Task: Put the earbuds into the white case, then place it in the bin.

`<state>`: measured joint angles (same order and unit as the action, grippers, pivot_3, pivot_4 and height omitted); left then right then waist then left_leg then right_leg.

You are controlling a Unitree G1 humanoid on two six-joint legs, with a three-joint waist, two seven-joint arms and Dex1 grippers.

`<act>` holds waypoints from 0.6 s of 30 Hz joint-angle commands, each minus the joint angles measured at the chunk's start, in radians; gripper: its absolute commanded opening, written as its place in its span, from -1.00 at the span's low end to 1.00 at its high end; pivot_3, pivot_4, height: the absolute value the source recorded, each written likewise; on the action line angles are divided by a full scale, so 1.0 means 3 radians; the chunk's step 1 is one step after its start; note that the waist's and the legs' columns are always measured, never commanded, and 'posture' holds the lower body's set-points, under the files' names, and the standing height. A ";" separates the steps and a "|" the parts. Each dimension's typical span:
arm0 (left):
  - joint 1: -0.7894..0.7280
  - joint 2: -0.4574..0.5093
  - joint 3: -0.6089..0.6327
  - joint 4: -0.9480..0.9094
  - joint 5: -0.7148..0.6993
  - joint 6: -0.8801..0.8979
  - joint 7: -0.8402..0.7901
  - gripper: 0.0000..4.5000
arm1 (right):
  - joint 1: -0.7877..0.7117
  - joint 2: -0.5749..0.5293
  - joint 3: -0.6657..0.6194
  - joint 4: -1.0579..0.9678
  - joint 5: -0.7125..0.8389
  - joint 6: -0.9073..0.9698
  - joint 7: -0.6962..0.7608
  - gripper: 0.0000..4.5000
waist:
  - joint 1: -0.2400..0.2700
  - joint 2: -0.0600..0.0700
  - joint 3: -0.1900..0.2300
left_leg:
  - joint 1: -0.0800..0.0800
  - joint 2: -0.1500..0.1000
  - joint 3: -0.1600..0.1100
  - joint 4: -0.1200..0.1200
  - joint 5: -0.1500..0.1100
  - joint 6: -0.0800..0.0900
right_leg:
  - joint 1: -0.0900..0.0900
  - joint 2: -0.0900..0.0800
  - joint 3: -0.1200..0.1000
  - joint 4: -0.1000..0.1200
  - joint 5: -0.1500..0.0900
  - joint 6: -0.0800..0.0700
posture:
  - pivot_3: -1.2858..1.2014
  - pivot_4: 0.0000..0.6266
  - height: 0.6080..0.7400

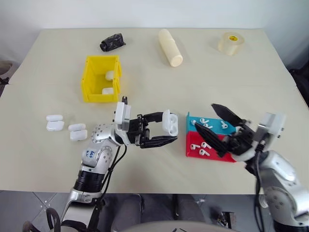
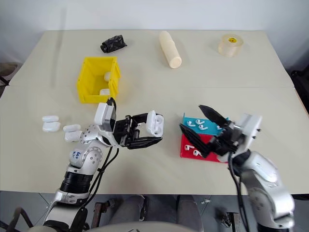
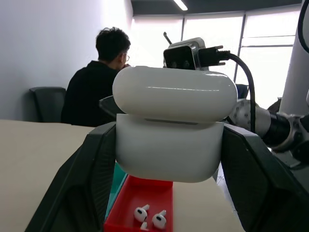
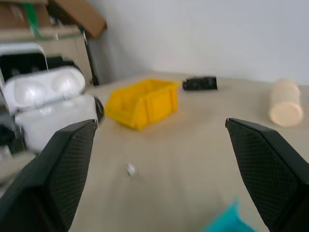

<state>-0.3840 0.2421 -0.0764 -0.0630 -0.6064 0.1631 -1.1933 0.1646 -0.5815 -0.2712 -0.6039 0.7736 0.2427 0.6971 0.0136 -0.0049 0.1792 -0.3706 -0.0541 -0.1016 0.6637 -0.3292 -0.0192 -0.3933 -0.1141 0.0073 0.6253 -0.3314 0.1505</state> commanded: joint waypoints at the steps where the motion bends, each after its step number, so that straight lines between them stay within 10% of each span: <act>1: 0.0038 0.0000 0.0024 -0.0069 -0.0025 -0.0086 -0.0015 0.26 | 0.0351 -0.0310 -0.0432 0.0053 -0.0104 -0.0115 0.0470 0.99 | 0.0030 -0.0001 0.0000 | 0.0000 0.0000 0.0002 0.0000 0.0000 0.0002 | 0.0001 0.0000 0.0000 0.0000 0.0000 0.0000 | 0.03 -0.52 1.00; 9: 0.0062 -0.0085 -0.0004 -0.0052 -0.0044 -0.0178 -0.0032 0.26 | 0.0931 -0.0715 -0.1021 0.0465 -0.0428 -0.0308 0.1145 0.99 | 0.0033 -0.0001 0.0000 | 0.0002 -0.0002 0.0004 0.0002 0.0001 0.0007 | 0.0005 -0.0001 0.0002 -0.0003 0.0002 0.0004 | 0.03 -0.52 1.00; 18: 0.0042 -0.0079 -0.0049 0.0031 -0.0013 -0.0206 -0.0131 0.26 | 0.0401 -0.1558 -0.0623 -0.0323 -0.0061 0.1303 0.0509 0.99 | 0.0040 0.0000 0.0000 | 0.0003 0.0005 0.0003 0.0003 0.0001 0.0006 | 0.0004 -0.0001 0.0002 -0.0003 0.0002 0.0004 | 0.03 -0.52 1.00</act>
<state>-0.3686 0.2171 -0.0954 -0.0539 -0.6067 0.1178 -1.2266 0.2942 -1.0276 -0.4745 -0.6529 0.7261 0.5517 0.8859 0.0255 -0.0048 0.1792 -0.3700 -0.0516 -0.1012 0.6645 -0.3289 -0.0175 -0.3919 -0.1140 0.0073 0.6235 -0.3307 0.1517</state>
